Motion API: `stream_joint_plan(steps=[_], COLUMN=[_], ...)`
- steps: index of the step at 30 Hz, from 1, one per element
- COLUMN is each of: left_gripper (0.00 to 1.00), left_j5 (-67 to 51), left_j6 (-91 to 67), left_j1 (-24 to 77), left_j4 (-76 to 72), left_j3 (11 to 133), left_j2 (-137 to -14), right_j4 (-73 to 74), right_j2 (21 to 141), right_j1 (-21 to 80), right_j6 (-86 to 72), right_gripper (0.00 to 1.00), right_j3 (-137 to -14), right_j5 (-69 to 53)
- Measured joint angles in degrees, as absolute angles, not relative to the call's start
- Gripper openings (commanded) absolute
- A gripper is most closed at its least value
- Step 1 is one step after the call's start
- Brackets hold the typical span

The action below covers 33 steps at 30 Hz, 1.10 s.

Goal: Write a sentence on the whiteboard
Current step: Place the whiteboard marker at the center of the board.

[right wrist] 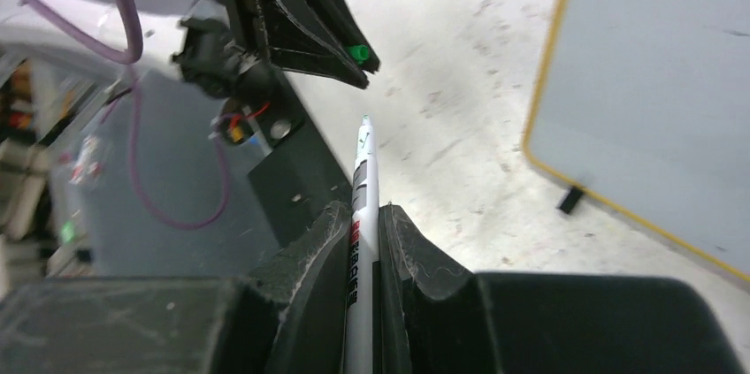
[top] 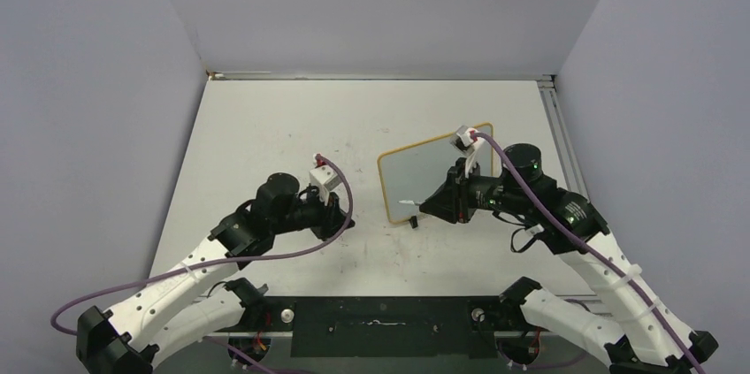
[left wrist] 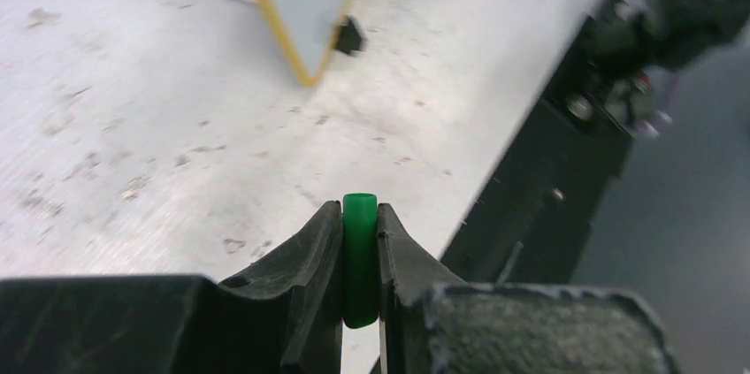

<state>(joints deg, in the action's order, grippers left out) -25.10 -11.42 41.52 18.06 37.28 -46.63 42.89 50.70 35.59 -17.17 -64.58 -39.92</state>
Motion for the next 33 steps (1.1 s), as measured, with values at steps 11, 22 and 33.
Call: stream_joint_plan(steps=[11, 22, 33], left_gripper=[0.0, 0.17, 0.62], left_j5=[9.3, 13.3, 13.1], left_j6=[-28.0, -33.1, -34.5], left_j1=[44.9, 46.4, 46.3], left_j4=[11.7, 6.4, 4.3], left_j3=[35.2, 33.4, 33.1], left_j2=[-60.7, -74.9, -79.5], right_j4=[28.7, 25.2, 24.3], right_j2=[33.2, 28.9, 27.1], right_j1=[35.6, 35.6, 35.6], right_j6=[-21.6, -22.0, -21.1], right_gripper=[0.05, 0.05, 0.05], right_j3=[-49.4, -42.6, -40.2], right_j5=[-16.5, -10.9, -9.1])
